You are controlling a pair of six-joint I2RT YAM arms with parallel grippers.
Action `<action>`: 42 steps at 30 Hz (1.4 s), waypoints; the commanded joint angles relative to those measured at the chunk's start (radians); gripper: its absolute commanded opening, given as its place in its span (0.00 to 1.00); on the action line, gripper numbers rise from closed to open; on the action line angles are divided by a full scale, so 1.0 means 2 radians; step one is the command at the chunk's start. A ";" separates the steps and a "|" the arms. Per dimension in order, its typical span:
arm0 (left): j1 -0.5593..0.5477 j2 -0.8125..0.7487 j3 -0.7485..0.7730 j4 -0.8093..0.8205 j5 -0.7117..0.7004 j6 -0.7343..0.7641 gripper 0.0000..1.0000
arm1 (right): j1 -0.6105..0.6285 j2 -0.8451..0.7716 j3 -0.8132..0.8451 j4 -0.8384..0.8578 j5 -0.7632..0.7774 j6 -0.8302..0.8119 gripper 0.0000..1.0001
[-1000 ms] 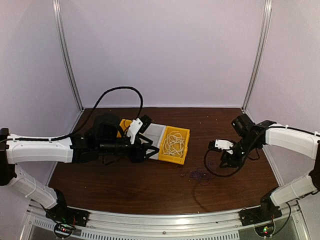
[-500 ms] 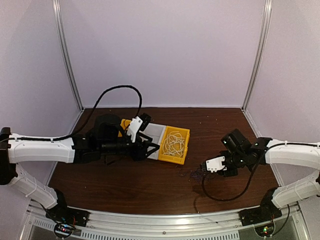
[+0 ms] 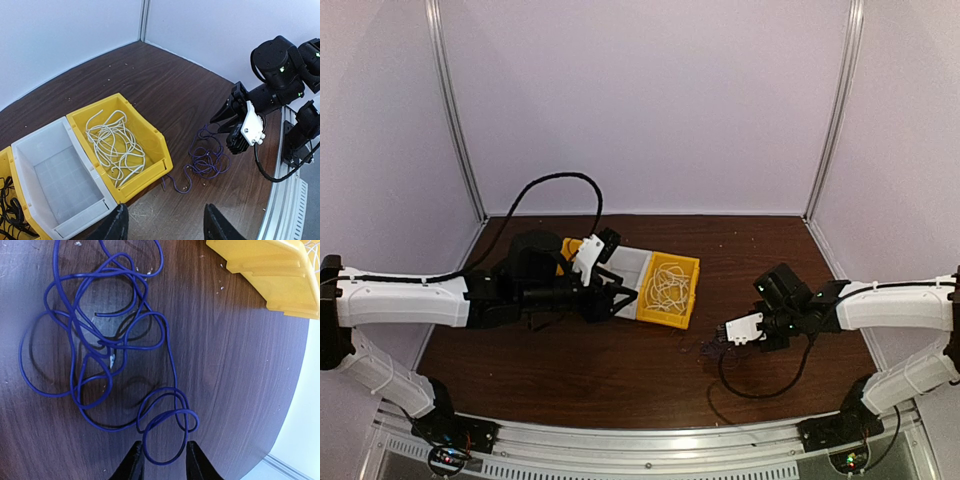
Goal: Untangle the cables
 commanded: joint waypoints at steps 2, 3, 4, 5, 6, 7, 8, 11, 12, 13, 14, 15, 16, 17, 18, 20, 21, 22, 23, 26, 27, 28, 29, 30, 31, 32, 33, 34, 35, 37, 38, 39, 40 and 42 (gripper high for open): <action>-0.001 -0.004 -0.004 0.029 -0.007 -0.001 0.52 | 0.004 -0.001 -0.011 0.025 0.008 -0.002 0.28; -0.001 -0.005 -0.005 0.030 -0.007 -0.001 0.53 | 0.004 -0.003 -0.010 0.027 0.007 0.000 0.26; -0.001 -0.006 -0.007 0.031 -0.009 -0.001 0.53 | 0.004 -0.004 -0.011 0.027 0.006 0.001 0.23; -0.001 -0.006 -0.009 0.033 -0.009 -0.002 0.52 | 0.004 -0.005 -0.010 0.027 0.004 0.001 0.20; -0.001 -0.005 -0.010 0.036 -0.010 -0.002 0.52 | 0.004 -0.005 -0.008 0.026 0.002 0.003 0.15; -0.001 -0.005 -0.011 0.038 -0.010 -0.002 0.52 | 0.004 -0.005 -0.006 0.023 0.001 0.004 0.08; -0.001 -0.004 -0.011 0.041 -0.010 -0.001 0.53 | 0.004 -0.005 0.000 0.015 -0.004 0.007 0.01; -0.001 0.004 -0.007 0.053 0.003 0.000 0.52 | 0.004 -0.016 0.044 -0.038 -0.049 0.029 0.00; -0.001 0.011 -0.005 0.060 0.021 0.001 0.53 | 0.004 -0.023 0.067 -0.058 -0.075 0.042 0.00; -0.002 0.017 -0.004 0.066 0.029 0.004 0.52 | 0.004 -0.029 0.091 -0.076 -0.102 0.056 0.00; -0.005 0.022 -0.001 0.076 0.040 0.006 0.52 | 0.004 -0.034 0.115 -0.091 -0.125 0.068 0.00; -0.010 0.028 0.000 0.087 0.042 0.008 0.53 | 0.004 -0.038 0.139 -0.111 -0.156 0.079 0.00; -0.014 0.033 -0.001 0.100 0.044 0.010 0.53 | 0.004 -0.038 0.162 -0.126 -0.178 0.090 0.00; -0.019 0.039 -0.002 0.118 0.046 0.010 0.53 | 0.004 -0.037 0.193 -0.141 -0.198 0.097 0.00; -0.023 0.045 -0.002 0.135 0.050 0.011 0.53 | 0.004 -0.035 0.213 -0.156 -0.217 0.102 0.00; -0.031 0.060 0.000 0.180 0.059 0.006 0.53 | 0.004 -0.029 0.243 -0.175 -0.246 0.108 0.00; -0.037 0.068 0.002 0.201 0.061 0.004 0.53 | 0.004 -0.026 0.256 -0.183 -0.259 0.109 0.00; -0.042 0.077 0.006 0.221 0.061 0.002 0.53 | 0.004 -0.023 0.269 -0.190 -0.269 0.111 0.00; -0.046 0.086 0.012 0.236 0.058 -0.001 0.53 | 0.004 -0.019 0.283 -0.198 -0.282 0.112 0.00; -0.058 0.119 0.029 0.277 0.051 -0.011 0.55 | 0.004 -0.012 0.321 -0.216 -0.313 0.118 0.00; -0.061 0.130 0.033 0.294 0.056 -0.012 0.55 | 0.004 -0.011 0.331 -0.218 -0.320 0.122 0.00; -0.064 0.141 0.038 0.307 0.061 -0.015 0.55 | 0.004 -0.012 0.340 -0.219 -0.325 0.124 0.00; -0.067 0.156 0.047 0.317 0.063 -0.018 0.55 | 0.004 -0.011 0.348 -0.220 -0.330 0.126 0.00; -0.069 0.167 0.056 0.320 0.060 -0.021 0.56 | 0.004 -0.011 0.355 -0.223 -0.334 0.126 0.00; -0.071 0.178 0.064 0.319 0.051 -0.022 0.56 | 0.004 -0.009 0.362 -0.226 -0.338 0.126 0.00; -0.072 0.188 0.073 0.317 0.041 -0.022 0.56 | 0.004 -0.008 0.368 -0.229 -0.342 0.127 0.00; -0.072 0.198 0.080 0.316 0.031 -0.021 0.56 | 0.004 -0.008 0.375 -0.234 -0.347 0.127 0.00; -0.072 0.206 0.086 0.316 0.023 -0.021 0.55 | 0.004 -0.008 0.380 -0.236 -0.351 0.129 0.00; -0.072 0.213 0.090 0.318 0.020 -0.022 0.55 | 0.004 -0.008 0.386 -0.238 -0.356 0.131 0.00; -0.072 0.228 0.101 0.321 0.020 -0.016 0.52 | 0.004 -0.011 0.396 -0.241 -0.367 0.136 0.00; -0.072 0.237 0.107 0.320 0.023 -0.014 0.45 | 0.004 -0.012 0.401 -0.243 -0.371 0.138 0.00; -0.072 0.245 0.113 0.319 0.025 -0.011 0.38 | 0.004 -0.013 0.406 -0.245 -0.375 0.140 0.00; -0.072 0.253 0.118 0.314 0.026 -0.010 0.32 | 0.003 -0.014 0.412 -0.247 -0.378 0.144 0.00; -0.072 0.266 0.119 0.314 0.030 -0.010 0.25 | 0.002 -0.016 0.427 -0.252 -0.384 0.147 0.00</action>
